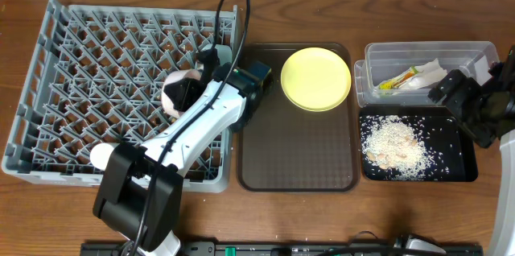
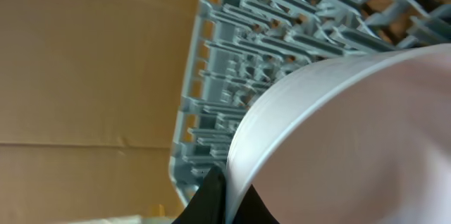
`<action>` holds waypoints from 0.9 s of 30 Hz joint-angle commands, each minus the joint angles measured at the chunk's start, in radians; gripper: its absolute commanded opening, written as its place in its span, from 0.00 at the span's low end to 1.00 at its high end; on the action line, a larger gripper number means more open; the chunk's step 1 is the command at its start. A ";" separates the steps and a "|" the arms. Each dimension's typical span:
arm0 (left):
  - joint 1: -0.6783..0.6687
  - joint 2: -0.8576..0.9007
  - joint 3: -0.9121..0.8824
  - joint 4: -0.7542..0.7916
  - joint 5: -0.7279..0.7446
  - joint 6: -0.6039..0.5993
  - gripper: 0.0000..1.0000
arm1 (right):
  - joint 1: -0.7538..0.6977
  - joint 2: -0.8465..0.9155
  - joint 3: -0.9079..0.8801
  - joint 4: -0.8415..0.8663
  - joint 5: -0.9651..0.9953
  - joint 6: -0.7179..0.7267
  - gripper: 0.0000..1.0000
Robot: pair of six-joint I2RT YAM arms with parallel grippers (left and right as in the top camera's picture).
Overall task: Sort waste into correct bins and load items into the dishwasher
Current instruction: 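Lift the white bowl with the left gripper and place it in the rack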
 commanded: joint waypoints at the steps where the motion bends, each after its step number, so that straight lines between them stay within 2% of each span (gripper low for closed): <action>1: 0.002 0.010 -0.007 -0.003 0.090 -0.058 0.07 | -0.004 -0.001 0.000 -0.001 -0.002 0.006 0.99; 14: 0.002 0.010 -0.024 -0.063 0.156 -0.081 0.07 | -0.004 -0.001 0.000 -0.001 -0.002 0.006 0.99; 20: 0.002 0.010 -0.024 -0.061 0.332 -0.097 0.08 | -0.004 -0.001 0.000 -0.001 -0.001 0.006 0.99; 27: 0.002 0.010 -0.024 -0.062 0.540 -0.099 0.23 | -0.004 -0.001 0.000 -0.001 -0.002 0.006 0.99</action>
